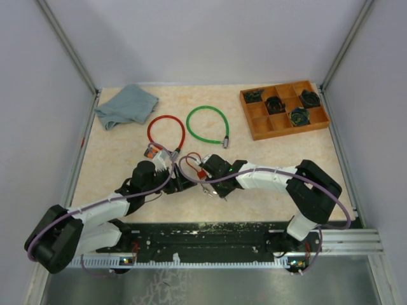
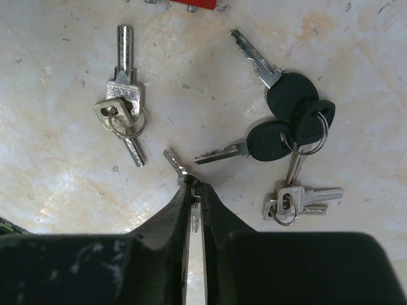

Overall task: Unlock with the key
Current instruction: Pick up the key from the center of the board.

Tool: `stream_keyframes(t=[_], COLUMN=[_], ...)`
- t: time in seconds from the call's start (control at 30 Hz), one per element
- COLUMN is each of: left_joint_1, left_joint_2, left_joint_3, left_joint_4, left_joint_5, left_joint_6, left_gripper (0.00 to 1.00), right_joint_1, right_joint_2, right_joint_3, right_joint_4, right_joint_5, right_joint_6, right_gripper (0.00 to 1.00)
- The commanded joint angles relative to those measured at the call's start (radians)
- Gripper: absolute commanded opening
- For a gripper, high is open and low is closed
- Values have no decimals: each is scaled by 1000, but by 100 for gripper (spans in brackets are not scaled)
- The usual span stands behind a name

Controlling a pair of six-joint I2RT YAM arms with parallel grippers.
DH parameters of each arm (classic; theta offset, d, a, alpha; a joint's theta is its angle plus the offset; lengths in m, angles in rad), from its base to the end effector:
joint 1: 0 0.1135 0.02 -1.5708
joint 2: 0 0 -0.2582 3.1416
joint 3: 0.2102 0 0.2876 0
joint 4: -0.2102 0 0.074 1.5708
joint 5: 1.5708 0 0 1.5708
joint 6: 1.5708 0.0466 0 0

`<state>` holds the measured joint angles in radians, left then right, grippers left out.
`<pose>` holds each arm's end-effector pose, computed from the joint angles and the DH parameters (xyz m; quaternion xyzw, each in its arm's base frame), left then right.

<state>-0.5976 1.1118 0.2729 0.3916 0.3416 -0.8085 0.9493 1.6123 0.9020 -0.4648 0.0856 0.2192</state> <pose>0.1934 -0.1505 0.1248 0.0023 0.8389 -0.4491 0.3074 0.1951 0.2656 0.1224 -0.3418 0.9180 0.0733 0.1869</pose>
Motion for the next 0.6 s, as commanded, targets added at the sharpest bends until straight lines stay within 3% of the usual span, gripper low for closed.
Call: stream_keyframes(t=[0.0, 0.07, 0.4, 0.57], left_joint_1=[5, 5, 5, 5], left_joint_2=[4, 1, -2, -6], left_joint_3=[-23, -24, -53, -91], left_joint_4=[69, 73, 197, 335], left_joint_5=[33, 41, 102, 126], left_joint_6=[-31, -35, -70, -103], left_gripper=[86, 86, 77, 72], right_joint_1=[21, 22, 22, 22], right_joint_2=[25, -4, -163, -247], right_joint_3=[32, 24, -31, -75], right_joint_4=[-32, -15, 163, 245], right_joint_5=[21, 15, 9, 46], right_joint_6=[2, 8, 55, 84], right_gripper=[6, 0, 0, 0])
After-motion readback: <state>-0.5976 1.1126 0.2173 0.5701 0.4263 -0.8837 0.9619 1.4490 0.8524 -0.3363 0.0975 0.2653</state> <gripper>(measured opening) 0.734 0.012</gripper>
